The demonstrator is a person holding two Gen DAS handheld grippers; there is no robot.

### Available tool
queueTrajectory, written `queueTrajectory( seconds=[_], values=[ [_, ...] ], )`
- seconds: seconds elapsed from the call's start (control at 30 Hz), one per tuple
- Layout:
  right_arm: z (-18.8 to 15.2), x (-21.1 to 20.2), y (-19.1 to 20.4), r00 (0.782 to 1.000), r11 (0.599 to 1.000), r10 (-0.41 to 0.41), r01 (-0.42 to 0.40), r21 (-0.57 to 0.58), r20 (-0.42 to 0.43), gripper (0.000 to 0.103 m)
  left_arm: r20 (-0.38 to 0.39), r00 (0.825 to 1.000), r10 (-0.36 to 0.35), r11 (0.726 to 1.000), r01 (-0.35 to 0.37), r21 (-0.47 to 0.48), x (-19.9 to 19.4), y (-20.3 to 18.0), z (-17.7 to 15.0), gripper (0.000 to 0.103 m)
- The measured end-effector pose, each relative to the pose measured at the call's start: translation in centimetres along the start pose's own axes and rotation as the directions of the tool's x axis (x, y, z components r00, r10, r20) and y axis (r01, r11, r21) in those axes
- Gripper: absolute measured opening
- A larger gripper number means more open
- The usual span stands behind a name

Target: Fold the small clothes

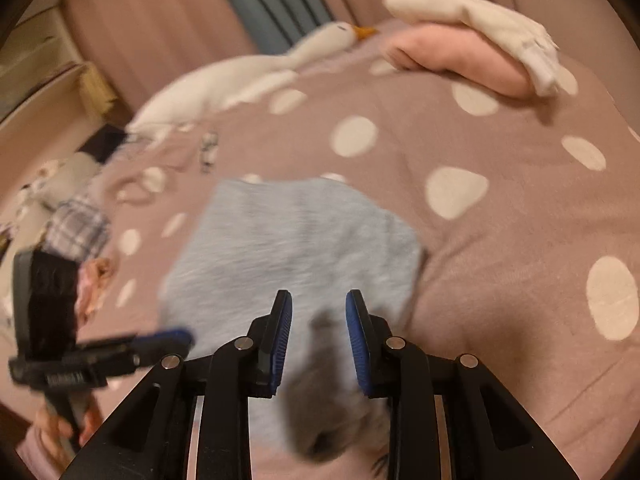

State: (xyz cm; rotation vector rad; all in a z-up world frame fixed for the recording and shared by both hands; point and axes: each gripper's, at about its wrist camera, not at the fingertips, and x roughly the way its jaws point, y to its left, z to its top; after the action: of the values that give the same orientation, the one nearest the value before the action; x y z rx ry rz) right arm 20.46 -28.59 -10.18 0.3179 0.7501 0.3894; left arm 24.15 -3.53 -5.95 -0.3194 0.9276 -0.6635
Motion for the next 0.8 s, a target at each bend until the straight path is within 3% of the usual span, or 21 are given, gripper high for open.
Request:
queueTrajectory(
  seconds=[0.23, 0.3, 0.43, 0.67, 0.8],
  values=[
    [-2.2, 1.8, 1.6, 0.997, 0.998, 0.056, -0.058, -0.037, -0.048, 0.029, 0.012, 0.996, 0.083, 0.997, -0.083, -0.007, 2.5, 0.7, 3.8, 0.064],
    [-2.9, 2.7, 1.2, 0.996, 0.998, 0.059, -0.060, -0.013, -0.062, 0.029, -0.011, 0.995, 0.095, 0.995, -0.095, -0.035, 4.1, 1.8, 4.5, 0.062],
    [-3.9, 4.5, -0.3, 0.993, 0.996, 0.067, -0.061, 0.065, -0.097, 0.029, -0.096, 0.983, 0.158, 0.984, -0.165, -0.068, 7.5, 3.7, 4.7, 0.049],
    [-3.8, 3.9, -0.4, 0.990, 0.994, 0.092, -0.086, 0.066, -0.105, 0.029, -0.069, 0.983, 0.168, 0.985, -0.170, -0.013, 7.4, 3.6, 4.5, 0.049],
    [-2.1, 1.6, 0.6, 0.995, 0.995, 0.096, -0.095, 0.019, -0.021, 0.029, -0.032, 0.989, 0.146, 0.989, -0.146, 0.018, 5.5, 2.6, 4.2, 0.050]
  ],
)
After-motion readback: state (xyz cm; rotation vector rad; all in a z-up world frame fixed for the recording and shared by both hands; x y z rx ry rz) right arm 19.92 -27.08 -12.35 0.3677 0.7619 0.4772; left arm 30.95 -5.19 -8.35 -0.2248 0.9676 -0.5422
